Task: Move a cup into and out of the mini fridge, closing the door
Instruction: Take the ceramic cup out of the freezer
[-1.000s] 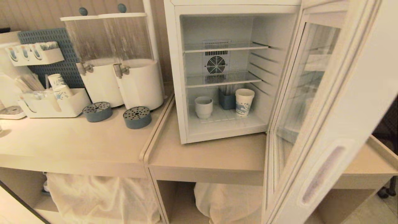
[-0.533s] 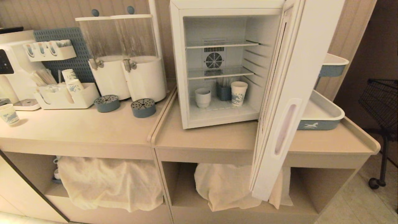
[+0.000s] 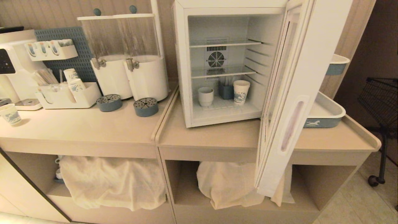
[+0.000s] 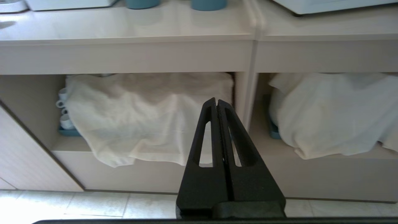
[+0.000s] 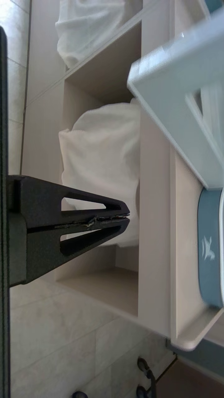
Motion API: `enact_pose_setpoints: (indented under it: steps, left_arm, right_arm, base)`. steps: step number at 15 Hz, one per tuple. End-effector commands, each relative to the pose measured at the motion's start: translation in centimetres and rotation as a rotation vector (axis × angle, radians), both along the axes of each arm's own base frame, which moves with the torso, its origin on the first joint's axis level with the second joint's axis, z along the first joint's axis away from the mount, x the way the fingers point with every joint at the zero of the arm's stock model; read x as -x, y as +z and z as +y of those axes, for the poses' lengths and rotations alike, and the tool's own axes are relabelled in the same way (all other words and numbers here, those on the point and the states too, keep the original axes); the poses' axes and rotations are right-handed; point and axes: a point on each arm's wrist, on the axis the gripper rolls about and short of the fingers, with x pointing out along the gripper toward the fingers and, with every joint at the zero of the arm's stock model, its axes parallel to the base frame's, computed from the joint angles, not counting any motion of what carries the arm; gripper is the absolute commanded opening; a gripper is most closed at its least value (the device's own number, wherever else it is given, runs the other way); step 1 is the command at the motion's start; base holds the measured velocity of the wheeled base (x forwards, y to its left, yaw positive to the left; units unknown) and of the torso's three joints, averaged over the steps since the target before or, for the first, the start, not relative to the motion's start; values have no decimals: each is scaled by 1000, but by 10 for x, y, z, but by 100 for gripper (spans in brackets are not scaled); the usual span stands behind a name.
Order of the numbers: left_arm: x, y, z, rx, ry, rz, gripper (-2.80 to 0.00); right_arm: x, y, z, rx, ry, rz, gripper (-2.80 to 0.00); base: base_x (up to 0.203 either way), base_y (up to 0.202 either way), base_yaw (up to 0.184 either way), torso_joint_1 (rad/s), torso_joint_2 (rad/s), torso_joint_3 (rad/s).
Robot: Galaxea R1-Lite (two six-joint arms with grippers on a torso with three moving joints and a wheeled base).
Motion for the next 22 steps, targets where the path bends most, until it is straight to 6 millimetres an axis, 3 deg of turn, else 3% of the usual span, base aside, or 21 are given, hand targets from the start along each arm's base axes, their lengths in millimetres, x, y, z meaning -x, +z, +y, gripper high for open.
enact_pose_setpoints:
  steps: [1, 22]
  left_arm:
    - [0, 0, 0, 0, 1, 0, -280]
    - [0, 0, 0, 1, 3, 0, -280]
  right_arm:
    - [0, 0, 0, -1, 1, 0, -280]
    - [0, 0, 0, -2, 0, -2, -280]
  base:
    - [0, 191, -1, 2, 7, 6]
    - [0, 192, 0, 2, 3, 3]
